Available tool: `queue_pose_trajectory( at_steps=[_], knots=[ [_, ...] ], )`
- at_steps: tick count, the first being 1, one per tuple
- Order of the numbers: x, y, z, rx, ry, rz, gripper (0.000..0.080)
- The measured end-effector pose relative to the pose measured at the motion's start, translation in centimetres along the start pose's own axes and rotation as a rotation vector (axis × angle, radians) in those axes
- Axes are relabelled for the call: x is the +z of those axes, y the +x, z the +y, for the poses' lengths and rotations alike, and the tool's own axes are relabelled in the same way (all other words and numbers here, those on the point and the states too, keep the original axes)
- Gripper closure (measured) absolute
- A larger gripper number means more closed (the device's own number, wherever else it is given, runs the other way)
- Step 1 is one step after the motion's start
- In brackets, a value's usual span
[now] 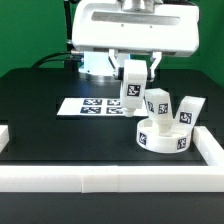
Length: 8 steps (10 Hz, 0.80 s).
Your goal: Assemble stool
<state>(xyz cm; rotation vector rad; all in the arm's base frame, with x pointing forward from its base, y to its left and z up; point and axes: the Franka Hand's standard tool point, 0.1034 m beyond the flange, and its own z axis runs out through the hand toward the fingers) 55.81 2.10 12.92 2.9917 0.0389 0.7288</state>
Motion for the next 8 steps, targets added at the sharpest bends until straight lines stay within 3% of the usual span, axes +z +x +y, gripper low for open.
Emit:
queue_pose_trajectory(
  at_steps=[3, 4, 8],
  knots=[
    [0.1, -0.7, -3.5, 0.002, 0.035, 0.023, 0.0463],
    [0.6, -1.0, -4.0, -0.021, 0.035, 0.048, 0.0463],
    [0.7, -1.4, -3.0, -0.024, 0.025, 0.036, 0.0463]
  ],
)
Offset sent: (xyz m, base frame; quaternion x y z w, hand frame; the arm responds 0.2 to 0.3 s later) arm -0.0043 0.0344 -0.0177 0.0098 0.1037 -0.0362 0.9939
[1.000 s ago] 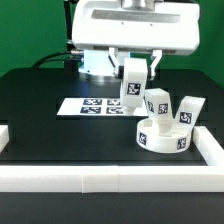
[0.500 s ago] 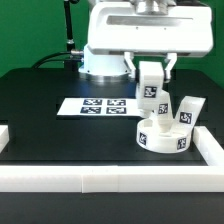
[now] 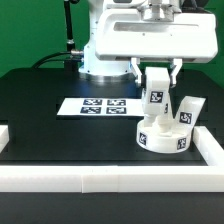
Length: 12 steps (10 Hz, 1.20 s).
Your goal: Assemble stool
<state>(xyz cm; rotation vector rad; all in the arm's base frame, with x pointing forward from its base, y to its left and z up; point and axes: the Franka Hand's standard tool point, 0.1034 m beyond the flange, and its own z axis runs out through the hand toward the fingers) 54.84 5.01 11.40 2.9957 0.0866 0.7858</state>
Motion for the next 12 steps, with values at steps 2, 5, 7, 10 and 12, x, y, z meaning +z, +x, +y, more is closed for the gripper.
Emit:
queue_pose_trajectory(
  at_steps=[2, 5, 7, 10, 12],
  knots=[
    [0.3, -0.9, -0.4, 0.005, -0.001, 0.006, 0.0463],
    [0.7, -1.5, -0.6, 0.000, -0.001, -0.005, 0.0463],
    [0.9, -1.7, -0.9, -0.005, 0.001, -0.011, 0.0463],
    [1.6, -2.0, -1.6, -0.017, 0.005, -0.018, 0.0463],
    [1.8, -2.2, -1.6, -0.019, 0.003, -0.024, 0.0463]
  ],
)
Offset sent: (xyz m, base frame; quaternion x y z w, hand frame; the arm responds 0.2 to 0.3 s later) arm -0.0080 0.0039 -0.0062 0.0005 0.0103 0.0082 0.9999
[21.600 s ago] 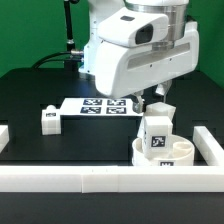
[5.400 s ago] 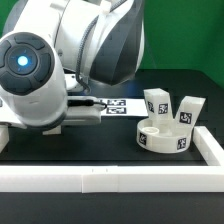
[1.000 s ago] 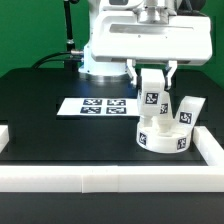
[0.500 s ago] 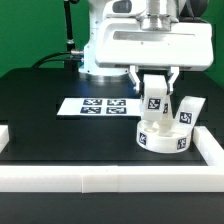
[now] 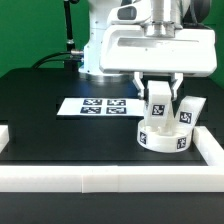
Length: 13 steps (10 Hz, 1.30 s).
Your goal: Assemble stool
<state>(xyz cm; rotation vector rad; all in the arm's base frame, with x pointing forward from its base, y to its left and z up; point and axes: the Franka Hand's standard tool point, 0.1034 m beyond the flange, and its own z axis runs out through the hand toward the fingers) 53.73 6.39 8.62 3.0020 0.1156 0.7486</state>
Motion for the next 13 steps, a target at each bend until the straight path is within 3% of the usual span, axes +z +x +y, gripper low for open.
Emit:
queue_pose_trajectory(
  at_steps=[7, 8, 9, 10, 13],
  knots=[
    [0.2, -0.6, 0.3, -0.001, -0.010, 0.021, 0.0449],
    [0.2, -0.6, 0.4, 0.000, -0.012, 0.021, 0.0278],
    [0.2, -0.6, 0.4, -0.003, -0.012, 0.020, 0.0278],
    [0.2, -0.7, 0.3, 0.000, -0.009, 0.001, 0.0176],
    [-1.0, 0.8, 0.5, 0.021, 0.008, -0.042, 0.0151]
  ],
)
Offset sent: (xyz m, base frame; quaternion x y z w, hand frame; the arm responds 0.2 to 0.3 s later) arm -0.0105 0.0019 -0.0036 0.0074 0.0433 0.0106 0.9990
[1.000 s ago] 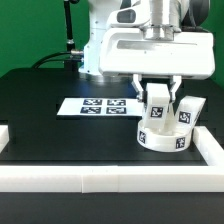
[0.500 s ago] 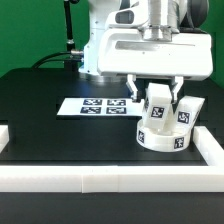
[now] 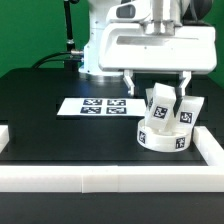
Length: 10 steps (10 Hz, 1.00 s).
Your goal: Assemble stool
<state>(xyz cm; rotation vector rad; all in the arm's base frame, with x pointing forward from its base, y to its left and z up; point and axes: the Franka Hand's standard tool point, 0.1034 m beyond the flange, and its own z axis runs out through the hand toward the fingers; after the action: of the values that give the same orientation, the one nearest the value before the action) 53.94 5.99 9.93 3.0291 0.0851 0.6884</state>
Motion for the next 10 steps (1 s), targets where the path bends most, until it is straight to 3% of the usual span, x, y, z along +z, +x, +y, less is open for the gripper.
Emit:
queue_pose_trajectory(
  at_steps=[9, 10],
  knots=[
    [0.34, -0.84, 0.62, -0.002, -0.007, -0.017, 0.0150],
    [0.42, -0.97, 0.56, -0.004, -0.007, -0.020, 0.0265]
  ],
)
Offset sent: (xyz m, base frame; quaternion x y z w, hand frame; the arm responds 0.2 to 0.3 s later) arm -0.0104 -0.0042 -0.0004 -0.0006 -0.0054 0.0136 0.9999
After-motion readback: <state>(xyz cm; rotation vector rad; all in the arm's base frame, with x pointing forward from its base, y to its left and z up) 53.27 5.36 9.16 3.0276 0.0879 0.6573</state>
